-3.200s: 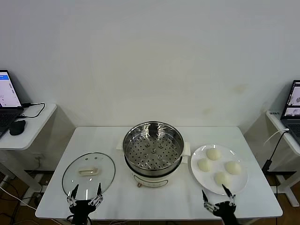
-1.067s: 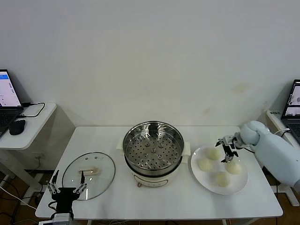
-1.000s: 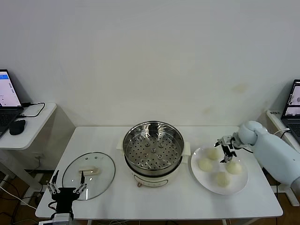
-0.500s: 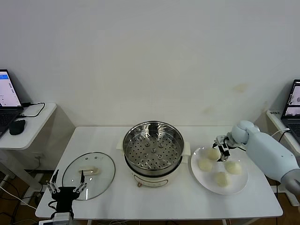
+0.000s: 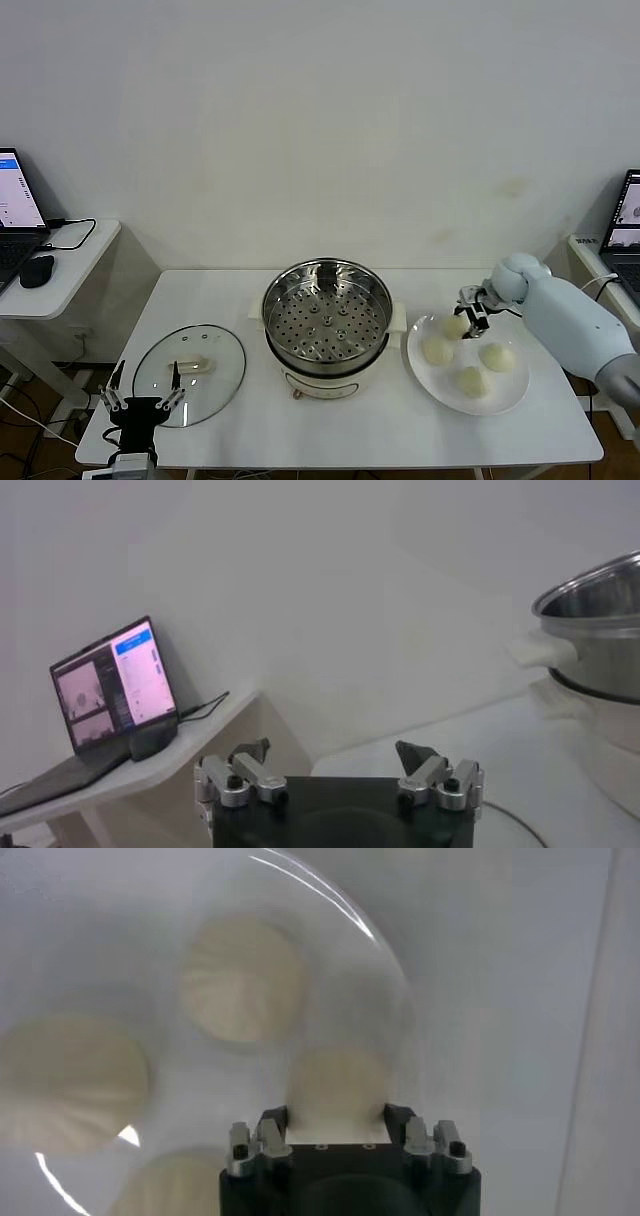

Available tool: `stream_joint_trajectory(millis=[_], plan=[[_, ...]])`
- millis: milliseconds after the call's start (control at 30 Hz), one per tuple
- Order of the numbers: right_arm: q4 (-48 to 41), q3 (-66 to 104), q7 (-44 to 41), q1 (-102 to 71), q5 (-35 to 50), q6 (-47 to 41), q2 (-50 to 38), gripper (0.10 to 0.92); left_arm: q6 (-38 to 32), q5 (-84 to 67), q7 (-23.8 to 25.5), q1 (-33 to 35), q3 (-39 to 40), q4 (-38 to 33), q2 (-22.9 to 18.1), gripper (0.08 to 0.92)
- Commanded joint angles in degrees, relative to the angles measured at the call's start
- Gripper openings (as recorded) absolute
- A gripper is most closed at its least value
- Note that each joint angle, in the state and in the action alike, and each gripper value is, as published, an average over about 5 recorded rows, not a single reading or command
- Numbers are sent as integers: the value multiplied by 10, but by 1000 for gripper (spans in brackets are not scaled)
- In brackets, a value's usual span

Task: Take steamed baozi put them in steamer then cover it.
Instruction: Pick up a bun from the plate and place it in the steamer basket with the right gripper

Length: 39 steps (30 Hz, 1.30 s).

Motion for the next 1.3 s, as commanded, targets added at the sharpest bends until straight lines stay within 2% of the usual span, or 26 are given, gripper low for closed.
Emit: stream_joint_trajectory(millis=[33, 233, 367, 567, 800, 1033, 1300], plan=[[74, -50, -3, 50, 68, -9, -53, 595, 0, -1, 1, 0, 1, 0, 3, 823], [175, -122, -14, 154, 176, -30, -141, 602, -1, -6, 3, 0, 2, -4, 10, 823], [202, -184, -19, 250, 240, -34, -159, 602, -1, -9, 3, -1, 5, -6, 15, 823], [206, -289, -11, 401, 300, -24, -108, 602, -2, -14, 3, -3, 6, -7, 19, 823], [218, -359, 23, 442, 358, -16, 1, 603, -3, -20, 5, 2, -2, -6, 22, 823], [213, -393, 60, 416, 345, 33, 96, 610, -3, -23, 9, 6, -14, -2, 22, 823], [204, -417, 77, 384, 264, 92, 157, 611, -3, -23, 10, 4, -26, 6, 23, 823]])
